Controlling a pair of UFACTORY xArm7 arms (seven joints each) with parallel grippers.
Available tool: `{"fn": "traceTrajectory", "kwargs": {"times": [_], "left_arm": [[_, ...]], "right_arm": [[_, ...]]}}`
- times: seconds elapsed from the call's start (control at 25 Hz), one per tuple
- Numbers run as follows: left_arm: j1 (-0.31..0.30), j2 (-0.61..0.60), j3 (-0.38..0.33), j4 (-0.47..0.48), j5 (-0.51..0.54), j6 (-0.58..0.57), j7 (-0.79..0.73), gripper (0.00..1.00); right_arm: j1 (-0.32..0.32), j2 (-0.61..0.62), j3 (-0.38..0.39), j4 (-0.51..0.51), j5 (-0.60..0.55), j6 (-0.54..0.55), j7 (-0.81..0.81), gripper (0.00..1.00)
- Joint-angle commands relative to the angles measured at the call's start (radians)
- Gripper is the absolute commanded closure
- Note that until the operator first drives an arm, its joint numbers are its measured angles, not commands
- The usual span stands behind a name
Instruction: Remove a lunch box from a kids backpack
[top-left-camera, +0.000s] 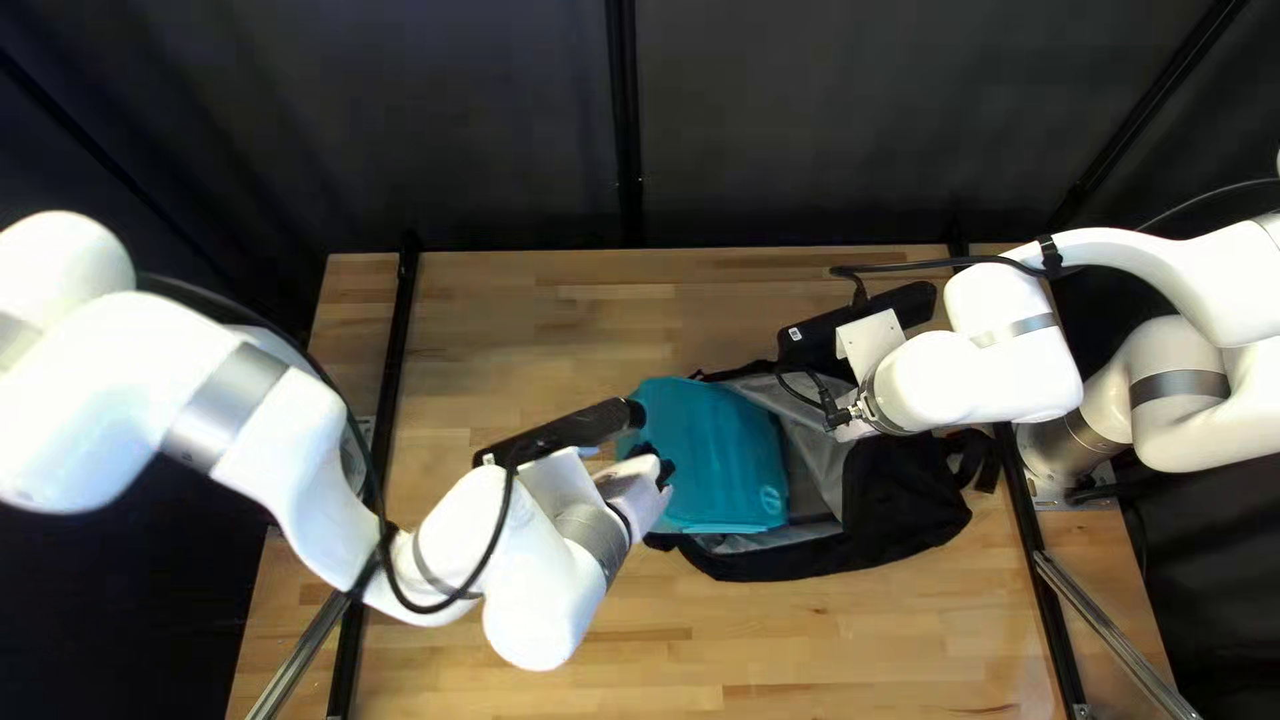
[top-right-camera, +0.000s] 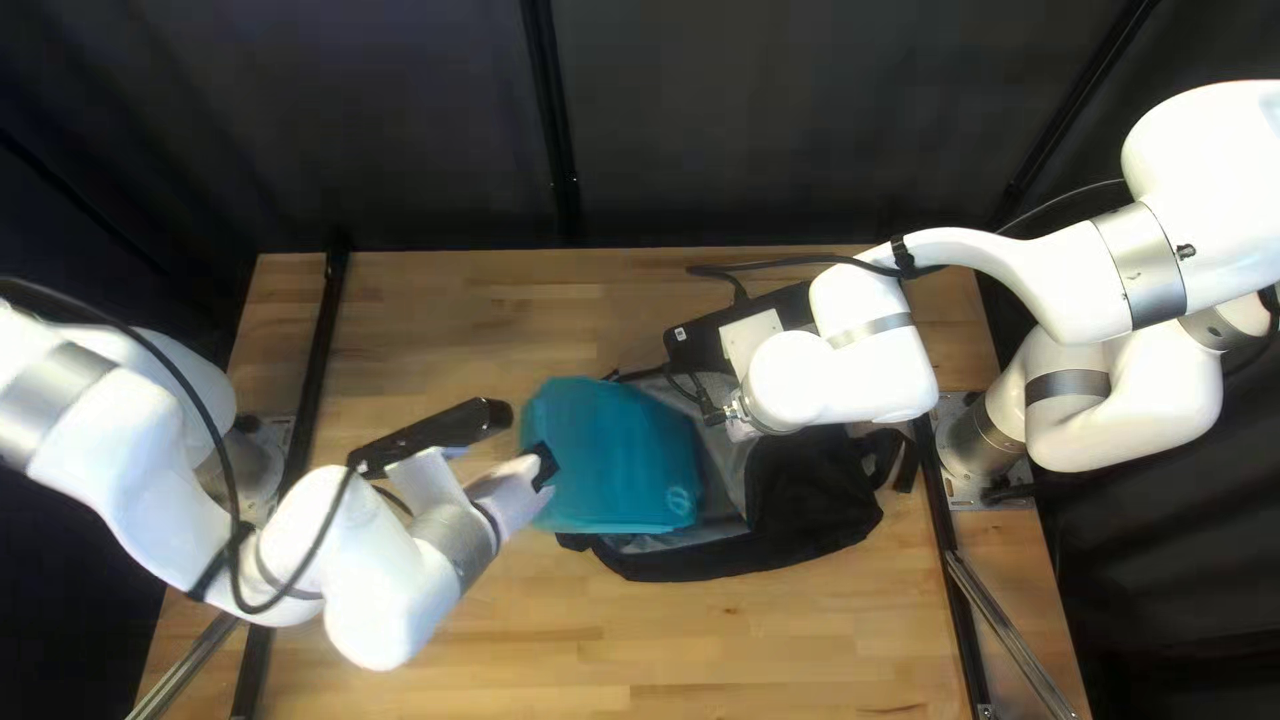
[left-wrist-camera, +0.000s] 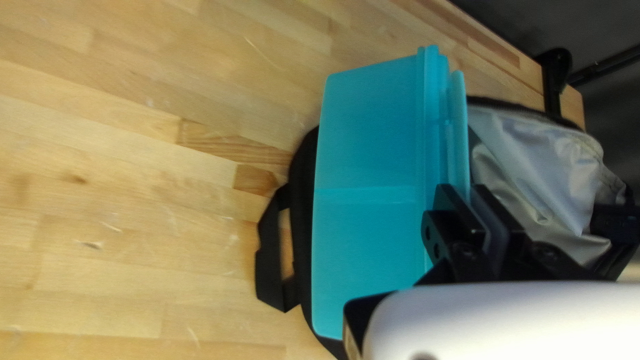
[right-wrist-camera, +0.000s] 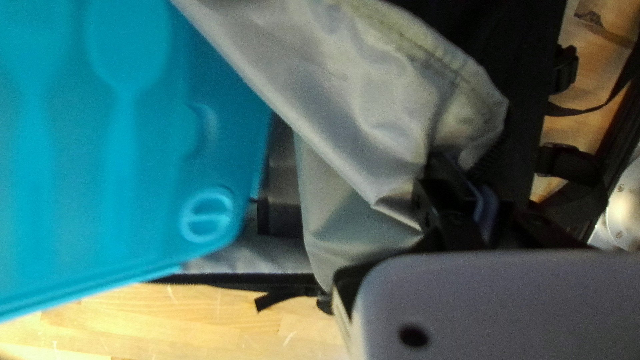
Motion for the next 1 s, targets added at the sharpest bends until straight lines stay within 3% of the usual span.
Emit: {"fn": "traceTrajectory", "kwargs": {"times": [0.04,0.2,0.8,1.0], "left_arm": [[-0.008,-0.136,-0.035,-0.026,0.07,0.133,-0.034,1.0],[0.016,-0.222,-0.081,-0.061,0.107,0.249,-0.093,1.0],[0.052,-0.23,-0.147,-0.081,0.095,0.48,-0.308,1.0],[0.052,-0.23,-0.147,-0.081,0.095,0.48,-0.308,1.0]], "right_arm": [[0.0,0.0,0.0,0.0,0.0,0.0,0.0,1.0],[0.0,0.0,0.0,0.0,0.0,0.0,0.0,1.0],[0.0,0.0,0.0,0.0,0.0,0.0,0.0,1.0],[0.0,0.0,0.0,0.0,0.0,0.0,0.0,1.0]]}}
